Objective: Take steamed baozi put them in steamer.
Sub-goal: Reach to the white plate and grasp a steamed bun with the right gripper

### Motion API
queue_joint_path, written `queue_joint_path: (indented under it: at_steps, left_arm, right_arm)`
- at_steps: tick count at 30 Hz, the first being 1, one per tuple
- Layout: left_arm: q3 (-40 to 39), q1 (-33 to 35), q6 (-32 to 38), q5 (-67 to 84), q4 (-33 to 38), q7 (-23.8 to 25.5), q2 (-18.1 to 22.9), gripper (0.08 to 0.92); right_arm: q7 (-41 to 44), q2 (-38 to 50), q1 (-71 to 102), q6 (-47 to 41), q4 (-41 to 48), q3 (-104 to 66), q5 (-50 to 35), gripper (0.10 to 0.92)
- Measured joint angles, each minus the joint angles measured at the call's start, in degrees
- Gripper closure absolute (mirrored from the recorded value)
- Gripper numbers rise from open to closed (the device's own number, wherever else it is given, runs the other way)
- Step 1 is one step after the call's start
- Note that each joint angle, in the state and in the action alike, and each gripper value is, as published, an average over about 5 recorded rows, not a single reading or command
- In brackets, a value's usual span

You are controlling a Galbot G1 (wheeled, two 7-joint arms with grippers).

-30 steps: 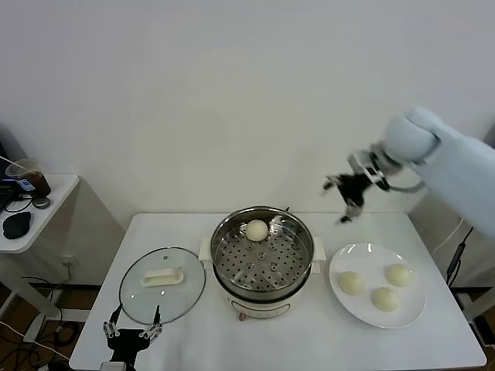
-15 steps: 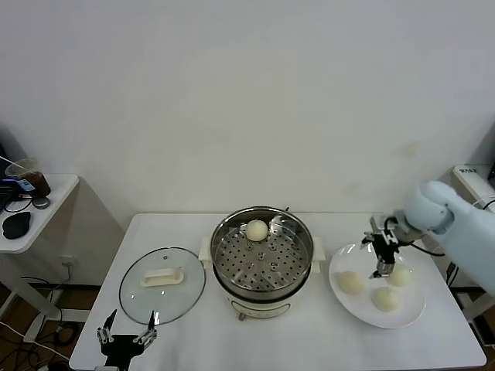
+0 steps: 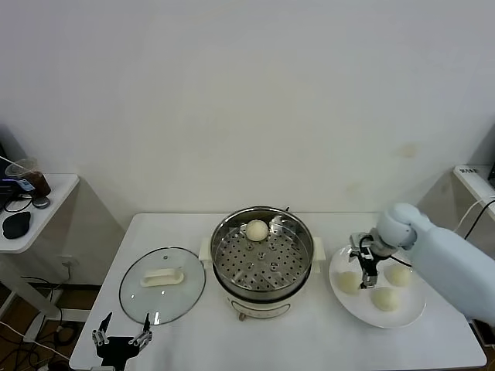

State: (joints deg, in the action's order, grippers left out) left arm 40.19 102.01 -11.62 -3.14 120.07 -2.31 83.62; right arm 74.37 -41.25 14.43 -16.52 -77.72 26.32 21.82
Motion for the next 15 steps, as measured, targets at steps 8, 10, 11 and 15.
queue_joint_path:
  at_steps: [8,10,11,15]
  left_arm:
    - [-0.3,-0.6,-0.4,0.0,-0.1,0.3,0.4,0.177]
    - [-0.3,-0.6,-0.4,-0.1,-0.1,0.3,0.4,0.177]
    - [-0.3,-0.6,-0.4,-0.1,-0.1,0.3,0.4,0.177]
    - [-0.2,-0.6,-0.5,-0.1,-0.2,0.3,0.3,0.177]
  right_arm:
    - [0.0,-2.1,1.4,0.5,2.3,-0.4,2.2,0.203]
    - [0.0,-2.4,1.7,0.5,2.6,-0.4,2.7,0.203]
    - [0.0,-2.6,1.9,0.5,2.8,-0.5,2.9,0.203]
    - [-0.3,-3.1,2.4,0.6,3.6,-0.9,3.8,0.203]
